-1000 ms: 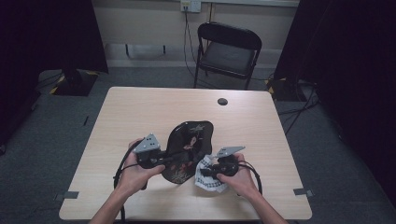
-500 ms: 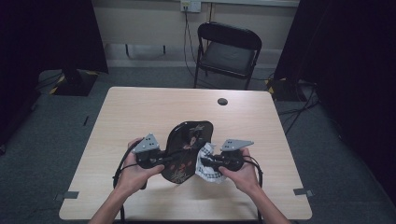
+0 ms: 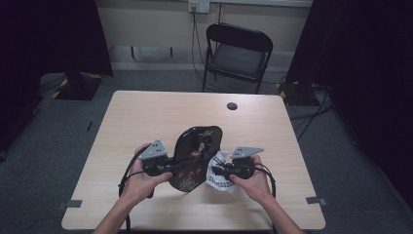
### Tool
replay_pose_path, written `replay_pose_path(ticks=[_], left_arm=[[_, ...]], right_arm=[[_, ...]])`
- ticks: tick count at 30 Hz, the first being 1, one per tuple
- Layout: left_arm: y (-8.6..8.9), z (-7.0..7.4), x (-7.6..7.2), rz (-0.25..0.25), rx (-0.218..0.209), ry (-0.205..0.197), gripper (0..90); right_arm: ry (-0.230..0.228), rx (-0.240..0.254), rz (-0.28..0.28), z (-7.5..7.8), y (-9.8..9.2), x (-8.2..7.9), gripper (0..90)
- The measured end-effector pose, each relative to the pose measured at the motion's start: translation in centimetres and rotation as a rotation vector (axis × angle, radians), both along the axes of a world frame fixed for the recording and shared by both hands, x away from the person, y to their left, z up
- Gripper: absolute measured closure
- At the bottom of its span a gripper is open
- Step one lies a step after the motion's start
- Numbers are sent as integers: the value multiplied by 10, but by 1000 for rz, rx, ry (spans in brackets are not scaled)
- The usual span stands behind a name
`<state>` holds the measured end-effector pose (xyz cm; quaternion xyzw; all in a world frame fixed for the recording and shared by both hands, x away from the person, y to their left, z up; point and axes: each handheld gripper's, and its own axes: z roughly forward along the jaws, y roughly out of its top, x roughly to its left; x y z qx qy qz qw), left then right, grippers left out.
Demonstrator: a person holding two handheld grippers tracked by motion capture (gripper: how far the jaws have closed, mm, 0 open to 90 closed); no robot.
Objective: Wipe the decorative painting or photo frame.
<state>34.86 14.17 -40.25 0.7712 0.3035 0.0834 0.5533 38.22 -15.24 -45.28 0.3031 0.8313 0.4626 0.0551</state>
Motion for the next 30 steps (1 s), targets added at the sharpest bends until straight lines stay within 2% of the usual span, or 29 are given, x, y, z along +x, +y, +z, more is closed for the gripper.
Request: replay_pose_path(ticks=[5,6,9,10,14,19,21,24,25,27,28,30], left_arm=[[1,0,0,-4,5,-7,789],[1,0,0,-4,4,-7,790],[1,0,0,-4,5,-10,794],[0,0,0,-5,7,-13,798],[-1,0,0,-23,6,-14,806],[-1,1,-1,-26,13,-10,806],[-2,0,-1,-27,10,-10,805],[-2,0,-1,-27,11,-9,805],[-2,0,-1,-27,11,-9,805],[-1,0,-1,-26,9,-8,805],[-1,0,-1,-25,10,-8,804],[-1,0,-1,-24,9,-10,806]], right_arm=[[0,-8,30,4,8,-4,796],[-16,18,39,11,9,-5,796],[-37,40,42,19,10,-7,795],[-61,71,38,28,9,-8,795],[-113,109,26,47,3,-12,795],[-141,118,-1,54,-4,-11,794],[-155,127,-32,55,-8,-10,794],[-119,102,-3,46,-3,-10,795],[-119,102,-3,46,-3,-10,795],[-78,56,52,34,7,-13,795],[-46,22,100,23,17,-17,796],[-26,6,127,17,25,-19,796]])
